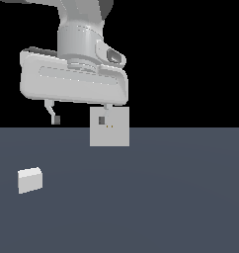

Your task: Plug the charger into the wall socket.

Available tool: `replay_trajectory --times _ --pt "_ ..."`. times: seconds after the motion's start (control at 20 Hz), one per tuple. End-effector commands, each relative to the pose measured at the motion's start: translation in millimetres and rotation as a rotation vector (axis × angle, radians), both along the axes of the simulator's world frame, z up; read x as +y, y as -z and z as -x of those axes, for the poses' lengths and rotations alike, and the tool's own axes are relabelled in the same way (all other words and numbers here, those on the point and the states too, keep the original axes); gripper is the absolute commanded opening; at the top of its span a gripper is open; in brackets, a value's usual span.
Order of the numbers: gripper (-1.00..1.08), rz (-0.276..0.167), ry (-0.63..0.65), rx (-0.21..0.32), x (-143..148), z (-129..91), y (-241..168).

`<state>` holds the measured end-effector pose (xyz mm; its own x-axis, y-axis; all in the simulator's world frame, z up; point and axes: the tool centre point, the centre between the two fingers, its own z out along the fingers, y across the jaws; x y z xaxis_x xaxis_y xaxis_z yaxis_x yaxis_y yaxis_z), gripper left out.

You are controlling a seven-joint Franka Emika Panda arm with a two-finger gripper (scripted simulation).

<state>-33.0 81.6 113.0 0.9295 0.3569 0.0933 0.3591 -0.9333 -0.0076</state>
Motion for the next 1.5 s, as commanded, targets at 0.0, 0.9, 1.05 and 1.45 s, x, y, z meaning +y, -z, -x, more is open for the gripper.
replay_trajectory --times 0.0,0.9,1.05,1.45 --pt "1.0 -0.01 -0.072 -0.02 16.9 10.8 10.7" --pt "1.0 -0.044 -0.325 -0.089 68.8 55.3 50.5" --pt "1.0 -0.044 -0.322 -0.087 68.4 55.0 50.5" --pt "1.0 -0.043 -0.324 -0.088 68.2 56.0 73.8"
